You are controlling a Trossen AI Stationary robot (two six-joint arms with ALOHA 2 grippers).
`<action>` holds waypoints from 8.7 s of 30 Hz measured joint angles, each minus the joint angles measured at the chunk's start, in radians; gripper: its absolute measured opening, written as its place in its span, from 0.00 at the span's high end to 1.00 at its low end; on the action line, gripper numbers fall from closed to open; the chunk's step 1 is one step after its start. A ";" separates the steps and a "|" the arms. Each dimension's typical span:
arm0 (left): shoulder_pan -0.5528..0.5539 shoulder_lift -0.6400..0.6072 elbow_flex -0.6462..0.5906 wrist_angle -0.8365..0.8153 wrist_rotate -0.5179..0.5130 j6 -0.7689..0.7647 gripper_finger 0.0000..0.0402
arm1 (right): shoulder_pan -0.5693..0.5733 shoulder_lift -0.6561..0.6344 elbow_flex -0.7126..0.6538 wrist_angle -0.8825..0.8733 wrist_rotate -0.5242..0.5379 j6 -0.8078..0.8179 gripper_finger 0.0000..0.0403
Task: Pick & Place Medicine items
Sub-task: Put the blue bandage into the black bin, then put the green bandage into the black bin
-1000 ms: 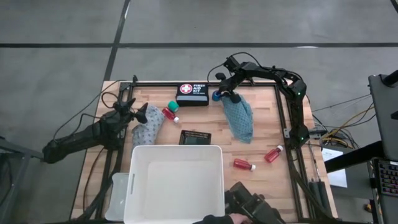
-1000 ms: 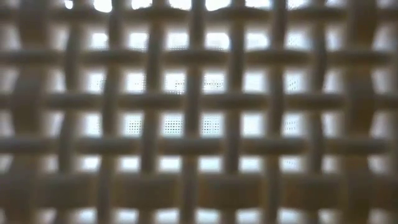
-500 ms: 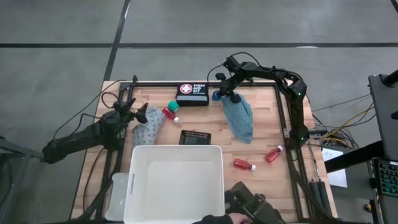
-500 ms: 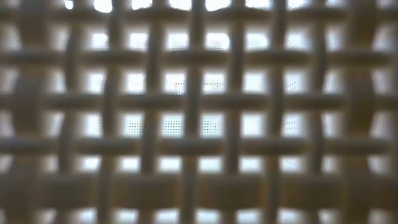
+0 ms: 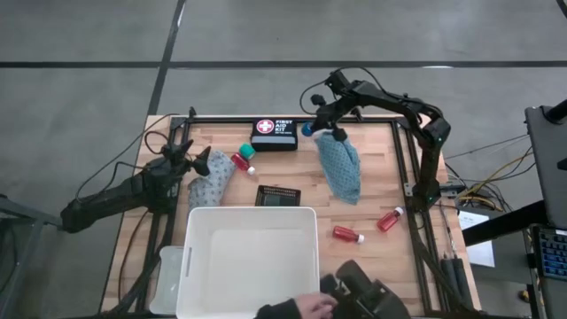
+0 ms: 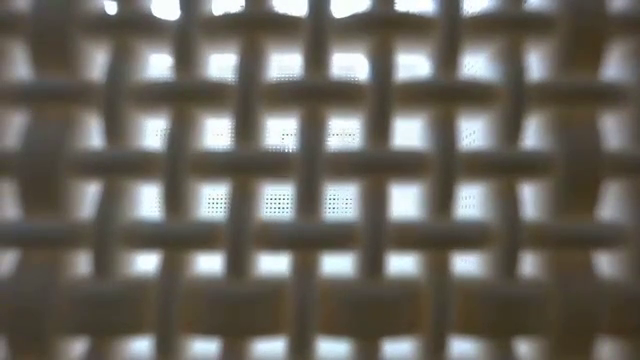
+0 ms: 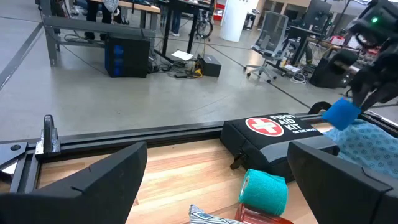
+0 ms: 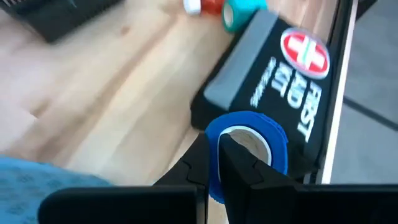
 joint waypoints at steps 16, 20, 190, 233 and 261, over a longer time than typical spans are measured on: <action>0.000 0.000 0.000 0.000 0.000 0.000 0.02 | 0.046 -0.066 -0.029 -0.125 -0.193 0.003 0.97; 0.000 0.000 0.000 0.000 0.000 0.000 0.02 | 0.046 -0.067 -0.029 -0.136 -0.193 0.008 0.97; 0.000 0.019 0.000 0.000 0.000 0.000 0.02 | 0.543 -0.039 -0.396 0.745 0.077 0.385 0.66; 0.000 0.019 0.000 0.000 0.000 0.000 0.02 | 0.520 -0.156 -0.393 0.749 0.126 0.396 0.49; 0.000 0.019 0.000 0.000 0.000 0.000 0.02 | 0.423 -0.341 -0.399 0.415 0.120 0.177 0.49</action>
